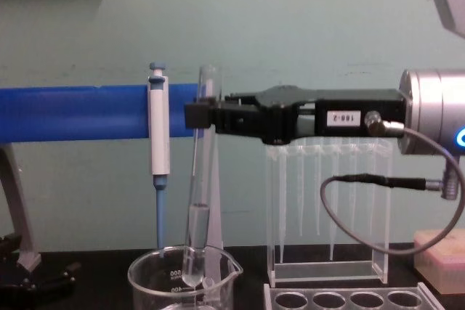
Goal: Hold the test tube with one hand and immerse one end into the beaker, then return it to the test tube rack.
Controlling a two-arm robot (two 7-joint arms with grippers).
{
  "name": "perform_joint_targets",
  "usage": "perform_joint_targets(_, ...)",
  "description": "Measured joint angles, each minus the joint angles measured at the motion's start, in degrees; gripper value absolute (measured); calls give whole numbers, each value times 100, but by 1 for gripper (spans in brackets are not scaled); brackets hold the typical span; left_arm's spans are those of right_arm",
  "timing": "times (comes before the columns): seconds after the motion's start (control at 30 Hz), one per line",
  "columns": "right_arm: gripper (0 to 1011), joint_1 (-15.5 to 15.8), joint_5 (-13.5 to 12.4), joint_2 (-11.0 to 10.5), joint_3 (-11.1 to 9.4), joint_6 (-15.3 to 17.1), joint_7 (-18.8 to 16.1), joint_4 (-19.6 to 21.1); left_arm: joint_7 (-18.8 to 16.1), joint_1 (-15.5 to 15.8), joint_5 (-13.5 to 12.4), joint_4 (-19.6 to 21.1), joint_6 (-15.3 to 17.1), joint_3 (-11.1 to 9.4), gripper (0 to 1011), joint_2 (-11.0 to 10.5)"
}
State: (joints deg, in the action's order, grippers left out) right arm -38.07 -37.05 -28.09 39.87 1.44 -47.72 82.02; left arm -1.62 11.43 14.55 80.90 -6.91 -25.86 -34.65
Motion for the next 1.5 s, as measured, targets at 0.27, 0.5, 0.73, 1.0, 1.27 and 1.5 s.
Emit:
perform_joint_targets(0.27, 235, -27, 72, 168, 95, -186, -127, -433, 0, 0, 0, 0, 0, 0, 1000, 0)
perform_joint_targets(0.5, 235, -51, 134, 315, 140, -283, -188, -753, 0, 0, 0, 0, 0, 0, 1000, 0)
perform_joint_targets(0.73, 235, -53, 226, 392, 179, -359, -235, -950, 0, 0, 0, 0, 0, 0, 1000, 0)
perform_joint_targets(1.0, 235, -53, 382, 475, 238, -443, -293, -1141, 0, 0, 0, 0, 0, 0, 1000, 0)
perform_joint_targets(1.27, 235, -71, 430, 595, 247, -466, -335, -1326, 0, 0, 0, 0, 0, 0, 1000, 0)
perform_joint_targets(1.5, 235, -131, 491, 691, 257, -468, -364, -1493, 0, 0, 0, 0, 0, 0, 1000, 0)
